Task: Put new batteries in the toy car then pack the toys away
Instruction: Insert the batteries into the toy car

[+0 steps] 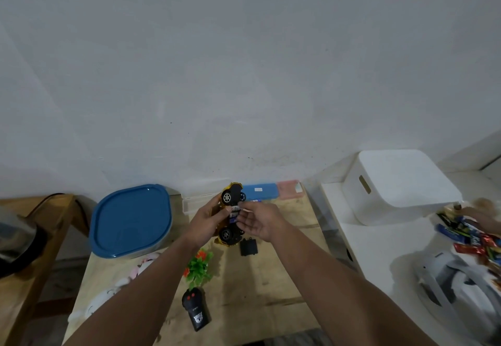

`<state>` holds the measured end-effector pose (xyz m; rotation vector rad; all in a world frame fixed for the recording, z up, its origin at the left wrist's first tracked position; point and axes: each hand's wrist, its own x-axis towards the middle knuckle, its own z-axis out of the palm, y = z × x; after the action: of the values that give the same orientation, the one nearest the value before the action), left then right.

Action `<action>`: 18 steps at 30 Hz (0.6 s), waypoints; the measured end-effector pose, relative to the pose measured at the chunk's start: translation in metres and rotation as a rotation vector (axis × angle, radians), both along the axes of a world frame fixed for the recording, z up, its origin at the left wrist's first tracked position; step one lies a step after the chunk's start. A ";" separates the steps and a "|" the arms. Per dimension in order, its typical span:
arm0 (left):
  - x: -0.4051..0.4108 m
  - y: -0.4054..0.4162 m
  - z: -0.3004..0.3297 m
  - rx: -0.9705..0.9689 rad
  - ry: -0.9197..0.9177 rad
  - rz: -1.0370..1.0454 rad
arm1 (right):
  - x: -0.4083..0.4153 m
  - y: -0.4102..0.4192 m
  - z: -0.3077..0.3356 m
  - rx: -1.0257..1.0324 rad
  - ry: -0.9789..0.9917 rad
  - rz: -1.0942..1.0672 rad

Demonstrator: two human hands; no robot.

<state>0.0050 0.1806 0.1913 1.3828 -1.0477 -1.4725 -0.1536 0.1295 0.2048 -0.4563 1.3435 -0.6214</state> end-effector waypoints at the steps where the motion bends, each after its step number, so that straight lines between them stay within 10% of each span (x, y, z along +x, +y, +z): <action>1: -0.001 -0.001 0.001 -0.009 -0.003 0.000 | 0.000 0.000 0.000 0.008 -0.006 -0.015; 18: -0.012 -0.013 0.008 -0.078 -0.067 -0.056 | -0.004 -0.011 0.004 0.103 -0.063 -0.126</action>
<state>-0.0068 0.1681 0.1997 1.3660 -1.1822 -1.4184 -0.1575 0.1182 0.2089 -0.2676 1.3446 -0.6614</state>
